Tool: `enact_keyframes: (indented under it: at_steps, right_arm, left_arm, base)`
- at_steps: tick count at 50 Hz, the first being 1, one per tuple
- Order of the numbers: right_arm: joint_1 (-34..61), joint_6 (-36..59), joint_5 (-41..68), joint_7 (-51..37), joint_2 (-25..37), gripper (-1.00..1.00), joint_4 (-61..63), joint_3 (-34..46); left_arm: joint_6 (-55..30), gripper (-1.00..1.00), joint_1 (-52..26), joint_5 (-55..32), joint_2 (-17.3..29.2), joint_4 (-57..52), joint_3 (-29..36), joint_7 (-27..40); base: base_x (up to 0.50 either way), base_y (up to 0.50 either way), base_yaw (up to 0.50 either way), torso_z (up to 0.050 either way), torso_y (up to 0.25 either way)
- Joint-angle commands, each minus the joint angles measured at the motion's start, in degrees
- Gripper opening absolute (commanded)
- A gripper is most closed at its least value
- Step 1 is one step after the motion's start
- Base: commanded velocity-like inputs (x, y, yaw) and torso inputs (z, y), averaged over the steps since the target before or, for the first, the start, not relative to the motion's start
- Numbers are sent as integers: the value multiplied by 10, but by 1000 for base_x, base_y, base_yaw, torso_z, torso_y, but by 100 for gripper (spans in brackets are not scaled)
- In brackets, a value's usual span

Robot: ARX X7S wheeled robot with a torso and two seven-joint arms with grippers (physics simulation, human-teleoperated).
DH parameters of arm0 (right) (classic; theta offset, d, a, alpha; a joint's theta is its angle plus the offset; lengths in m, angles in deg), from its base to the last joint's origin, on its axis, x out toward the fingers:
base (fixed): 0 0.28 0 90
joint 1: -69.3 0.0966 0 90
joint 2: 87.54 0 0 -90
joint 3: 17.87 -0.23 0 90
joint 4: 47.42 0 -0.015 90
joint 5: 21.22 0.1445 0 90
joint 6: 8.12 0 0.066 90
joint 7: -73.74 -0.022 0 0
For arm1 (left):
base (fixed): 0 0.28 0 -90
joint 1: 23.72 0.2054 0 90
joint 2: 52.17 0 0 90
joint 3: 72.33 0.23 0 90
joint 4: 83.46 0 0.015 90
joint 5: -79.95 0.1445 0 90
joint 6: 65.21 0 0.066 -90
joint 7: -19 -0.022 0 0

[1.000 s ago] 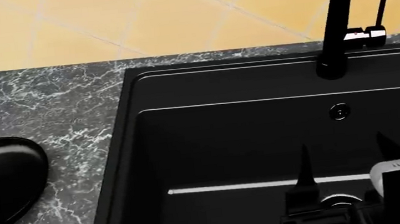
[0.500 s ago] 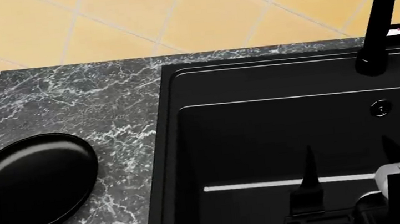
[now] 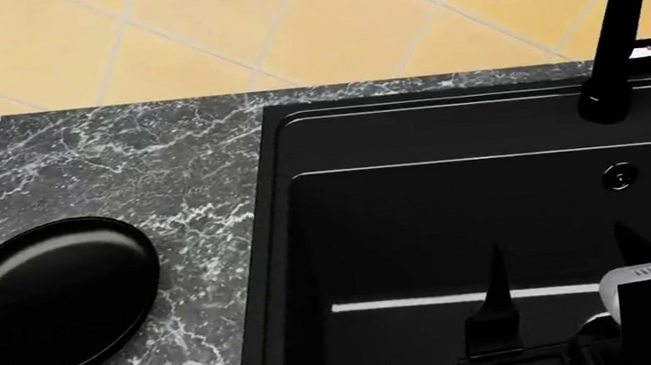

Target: Pick the pan and sponge and place them into the sink. Then turn on the water.

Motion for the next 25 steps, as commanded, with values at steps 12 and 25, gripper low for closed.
enact_keyframes:
  at_steps: [12, 25]
  right_arm:
    - [-11, -5, -5, 15, -7, 100, -2, -17]
    - [-8, -2, 2, 11, -7, 100, 4, -18]
  left_arm:
    - [-73, 100, -29, -144, 70, 16, -22, 2]
    - [-50, 100, -22, 19, 62, 55, 28, -121]
  base:
    - [0, 0, 0, 0, 0]
    - [0, 0, 0, 0, 0]
